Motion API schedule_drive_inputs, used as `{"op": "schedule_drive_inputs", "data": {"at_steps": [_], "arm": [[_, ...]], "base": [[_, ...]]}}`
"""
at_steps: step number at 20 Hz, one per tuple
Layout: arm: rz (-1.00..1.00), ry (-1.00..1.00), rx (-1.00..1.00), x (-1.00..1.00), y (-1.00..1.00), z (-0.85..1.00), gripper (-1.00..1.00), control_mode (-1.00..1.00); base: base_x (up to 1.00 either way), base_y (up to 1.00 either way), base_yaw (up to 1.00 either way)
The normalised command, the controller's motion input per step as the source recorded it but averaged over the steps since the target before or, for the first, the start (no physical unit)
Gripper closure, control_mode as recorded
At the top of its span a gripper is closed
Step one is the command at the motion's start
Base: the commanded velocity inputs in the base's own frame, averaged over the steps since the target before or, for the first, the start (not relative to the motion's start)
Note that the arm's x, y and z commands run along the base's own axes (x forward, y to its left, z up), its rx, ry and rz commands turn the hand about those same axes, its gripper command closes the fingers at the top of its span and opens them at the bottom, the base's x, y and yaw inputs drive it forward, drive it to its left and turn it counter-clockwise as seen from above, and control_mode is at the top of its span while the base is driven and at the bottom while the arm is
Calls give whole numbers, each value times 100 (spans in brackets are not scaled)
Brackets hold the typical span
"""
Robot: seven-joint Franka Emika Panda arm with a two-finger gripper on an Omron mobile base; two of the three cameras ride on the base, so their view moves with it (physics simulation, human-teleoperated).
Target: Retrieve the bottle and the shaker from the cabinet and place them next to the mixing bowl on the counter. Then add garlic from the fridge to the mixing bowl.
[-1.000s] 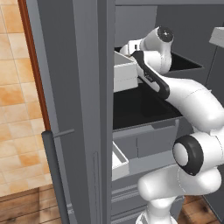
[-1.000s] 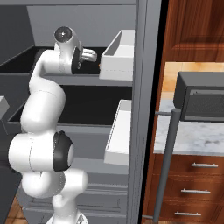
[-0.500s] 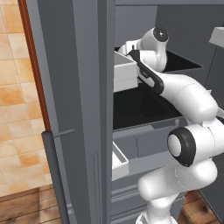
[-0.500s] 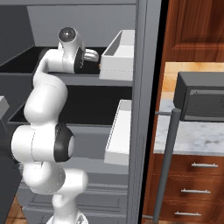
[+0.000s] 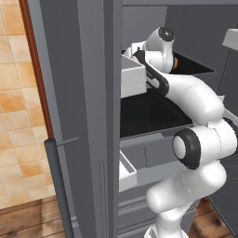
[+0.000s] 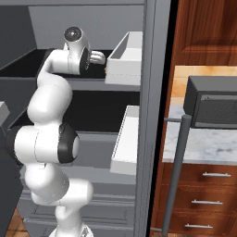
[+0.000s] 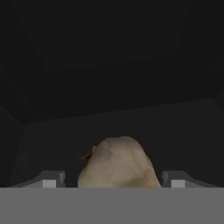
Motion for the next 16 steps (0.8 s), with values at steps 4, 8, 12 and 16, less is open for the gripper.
{"op": "schedule_drive_inputs", "data": {"at_steps": [4,8,12,16], "arm": [[0,10,-2,25,0,-19,100,-100],[0,4,0,9,0,-7,100,-100],[0,-15,-1,-52,0,-4,100,-100],[0,-41,0,-88,2,0,100,-100]], "base": [[0,0,0],[0,0,0],[0,0,0],[0,0,0]]}}
